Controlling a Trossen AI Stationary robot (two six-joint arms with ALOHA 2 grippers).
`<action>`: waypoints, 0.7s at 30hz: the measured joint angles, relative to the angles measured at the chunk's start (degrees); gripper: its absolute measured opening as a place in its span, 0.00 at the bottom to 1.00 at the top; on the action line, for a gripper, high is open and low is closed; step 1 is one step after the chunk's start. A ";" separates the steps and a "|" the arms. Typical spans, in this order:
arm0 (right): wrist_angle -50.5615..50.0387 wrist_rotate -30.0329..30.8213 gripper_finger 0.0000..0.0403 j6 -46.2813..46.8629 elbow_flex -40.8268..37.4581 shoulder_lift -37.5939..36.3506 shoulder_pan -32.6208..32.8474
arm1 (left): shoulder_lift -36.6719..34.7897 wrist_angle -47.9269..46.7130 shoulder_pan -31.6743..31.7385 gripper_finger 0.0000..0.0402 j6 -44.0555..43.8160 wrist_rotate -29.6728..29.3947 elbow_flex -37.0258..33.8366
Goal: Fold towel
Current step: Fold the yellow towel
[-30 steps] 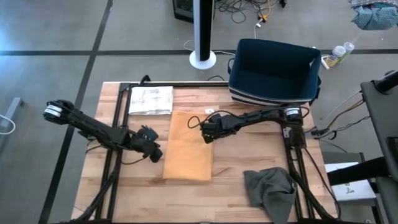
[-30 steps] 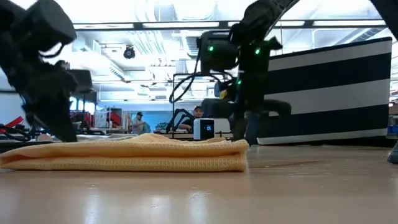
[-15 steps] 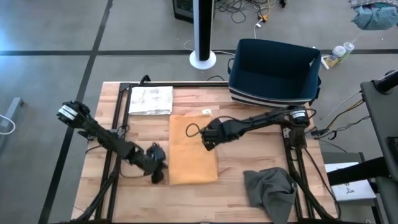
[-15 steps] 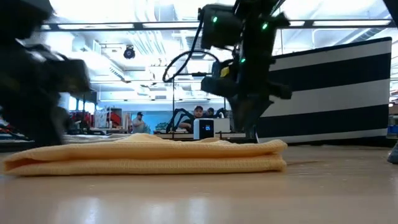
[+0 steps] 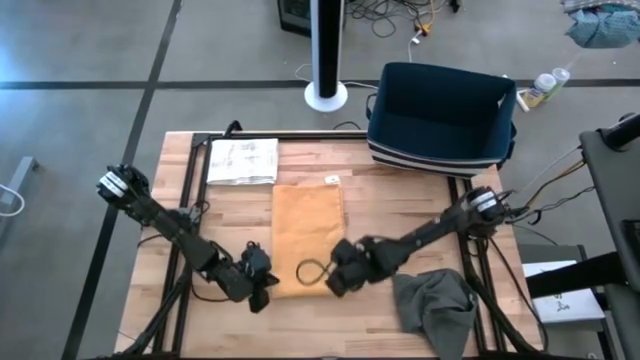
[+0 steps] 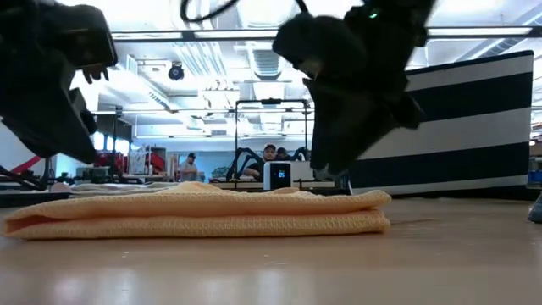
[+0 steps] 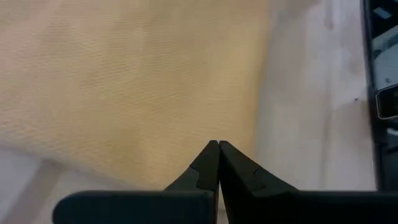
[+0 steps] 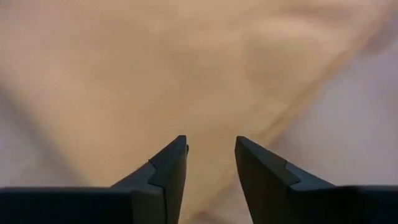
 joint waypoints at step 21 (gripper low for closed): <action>-5.66 3.15 0.23 4.55 9.83 6.19 9.92 | 15.62 -20.57 -3.90 0.00 -2.89 5.27 22.81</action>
